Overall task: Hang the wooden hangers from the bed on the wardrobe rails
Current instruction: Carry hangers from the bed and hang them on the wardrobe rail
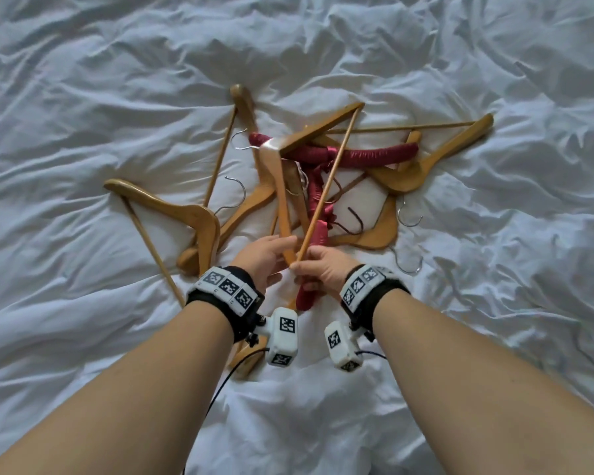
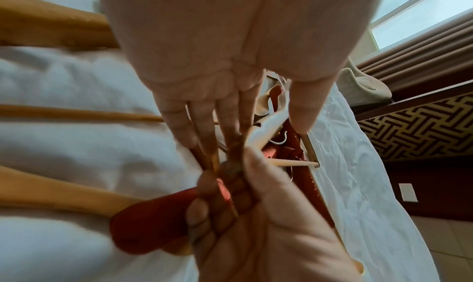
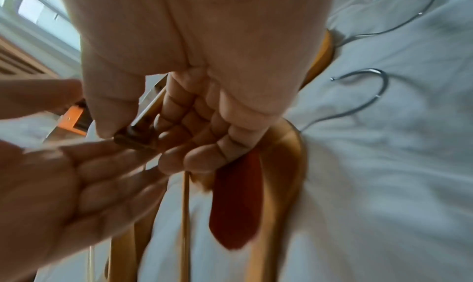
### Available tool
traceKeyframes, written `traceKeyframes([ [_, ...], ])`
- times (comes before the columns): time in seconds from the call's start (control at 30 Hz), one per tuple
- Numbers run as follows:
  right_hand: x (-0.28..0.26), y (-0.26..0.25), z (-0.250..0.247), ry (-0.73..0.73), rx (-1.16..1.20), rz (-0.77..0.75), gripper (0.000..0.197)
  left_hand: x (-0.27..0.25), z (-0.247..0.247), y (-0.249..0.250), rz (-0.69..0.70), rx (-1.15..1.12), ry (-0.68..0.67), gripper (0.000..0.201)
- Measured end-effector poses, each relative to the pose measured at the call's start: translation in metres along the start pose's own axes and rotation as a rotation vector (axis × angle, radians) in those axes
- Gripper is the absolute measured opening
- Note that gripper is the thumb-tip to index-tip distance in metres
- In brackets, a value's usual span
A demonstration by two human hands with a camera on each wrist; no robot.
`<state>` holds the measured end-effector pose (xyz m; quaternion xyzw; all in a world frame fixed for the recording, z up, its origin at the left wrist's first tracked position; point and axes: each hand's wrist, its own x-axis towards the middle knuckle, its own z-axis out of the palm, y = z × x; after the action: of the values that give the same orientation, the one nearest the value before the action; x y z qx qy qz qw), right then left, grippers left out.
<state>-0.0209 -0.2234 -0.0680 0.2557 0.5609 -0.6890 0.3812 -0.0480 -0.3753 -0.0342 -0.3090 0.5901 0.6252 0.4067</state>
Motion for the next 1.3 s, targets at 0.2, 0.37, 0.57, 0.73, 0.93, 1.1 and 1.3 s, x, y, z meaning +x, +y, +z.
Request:
traceKeyframes([
  [0.2,-0.018,0.032,0.012,-0.070,-0.142,0.044,0.016,-0.014,-0.003,-0.027,-0.020,-0.062,0.052,0.029],
  [0.37,-0.032,0.029,0.018,-0.078,-0.381,0.067,0.010,-0.031,-0.011,-0.039,-0.020,-0.049,0.046,0.034],
  [0.57,-0.038,0.007,0.034,0.017,-0.183,0.075,0.021,-0.061,-0.029,-0.038,0.046,0.080,0.057,0.042],
  [0.73,-0.042,-0.037,0.051,0.258,-0.153,0.013,0.015,-0.093,-0.053,-0.033,0.133,0.384,0.144,0.035],
  [0.93,-0.054,-0.065,0.090,0.318,-0.222,-0.092,0.029,-0.152,-0.098,-0.048,0.167,0.625,0.252,0.024],
  [1.1,-0.065,-0.058,0.173,0.148,-0.118,-0.048,0.017,-0.207,-0.153,-0.085,0.149,0.582,0.388,0.030],
  [1.3,-0.096,-0.022,0.288,-0.157,-0.320,-0.084,0.034,-0.278,-0.213,-0.157,0.068,0.439,0.628,0.026],
])
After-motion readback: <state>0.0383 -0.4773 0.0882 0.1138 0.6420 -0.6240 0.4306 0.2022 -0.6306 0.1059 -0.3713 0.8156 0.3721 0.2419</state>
